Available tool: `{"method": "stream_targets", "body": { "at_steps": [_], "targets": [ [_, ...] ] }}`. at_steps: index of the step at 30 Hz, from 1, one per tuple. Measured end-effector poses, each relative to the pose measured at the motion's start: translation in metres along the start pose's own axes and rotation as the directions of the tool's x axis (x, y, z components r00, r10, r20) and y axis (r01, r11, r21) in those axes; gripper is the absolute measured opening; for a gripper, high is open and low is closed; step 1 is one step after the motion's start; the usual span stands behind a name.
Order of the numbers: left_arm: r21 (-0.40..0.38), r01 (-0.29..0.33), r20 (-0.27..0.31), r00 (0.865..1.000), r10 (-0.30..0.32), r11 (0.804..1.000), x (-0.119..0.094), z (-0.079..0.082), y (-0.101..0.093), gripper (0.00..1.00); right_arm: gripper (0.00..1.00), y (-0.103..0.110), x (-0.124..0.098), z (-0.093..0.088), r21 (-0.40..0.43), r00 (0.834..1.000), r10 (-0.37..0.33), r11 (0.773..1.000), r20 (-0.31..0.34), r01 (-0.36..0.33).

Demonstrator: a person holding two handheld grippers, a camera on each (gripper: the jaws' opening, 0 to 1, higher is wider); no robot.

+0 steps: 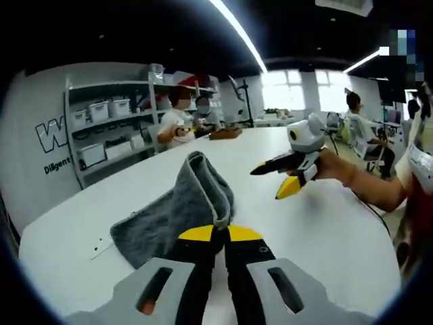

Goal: Open the folded towel by lifting each exposed corner and separating the folded layers until the towel lies flat within the target outline without major curled edges

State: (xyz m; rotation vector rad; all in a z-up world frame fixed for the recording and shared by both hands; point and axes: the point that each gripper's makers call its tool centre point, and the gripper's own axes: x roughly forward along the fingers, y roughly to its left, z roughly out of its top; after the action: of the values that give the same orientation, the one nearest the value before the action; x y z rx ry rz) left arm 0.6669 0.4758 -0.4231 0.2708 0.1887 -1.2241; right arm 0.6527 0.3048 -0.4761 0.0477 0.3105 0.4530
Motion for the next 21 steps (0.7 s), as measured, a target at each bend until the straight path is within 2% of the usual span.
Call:
{"method": "stream_targets", "body": {
  "at_steps": [9,13,16,20,21],
  "targets": [
    [-0.063,0.004,0.000,1.000,-0.004,0.998,-0.007,-0.015,-0.005,0.03,0.99,0.002,-0.003,0.001,-0.025,1.000,0.010,1.000,-0.010,-0.011],
    [-0.053,-0.002,-0.020,1.000,0.001,0.999,-0.009,-0.021,-0.009,0.03,0.99,0.003,-0.008,0.005,-0.035,1.000,0.022,0.999,-0.003,-0.022],
    [-0.039,0.001,-0.033,0.999,-0.002,0.999,-0.011,-0.026,-0.016,0.04,0.99,0.006,-0.016,-0.005,-0.106,0.996,0.052,0.993,-0.075,-0.059],
    [-0.026,-0.003,-0.072,0.997,0.001,1.000,-0.013,-0.039,-0.022,0.04,0.99,0.009,-0.021,-0.007,-0.114,0.994,0.074,0.990,-0.086,-0.084],
    [-0.021,-0.005,-0.082,0.997,0.003,1.000,-0.014,-0.042,-0.023,0.04,0.99,0.016,-0.023,-0.008,-0.141,0.990,0.106,0.983,-0.096,-0.119]
  ]
}}
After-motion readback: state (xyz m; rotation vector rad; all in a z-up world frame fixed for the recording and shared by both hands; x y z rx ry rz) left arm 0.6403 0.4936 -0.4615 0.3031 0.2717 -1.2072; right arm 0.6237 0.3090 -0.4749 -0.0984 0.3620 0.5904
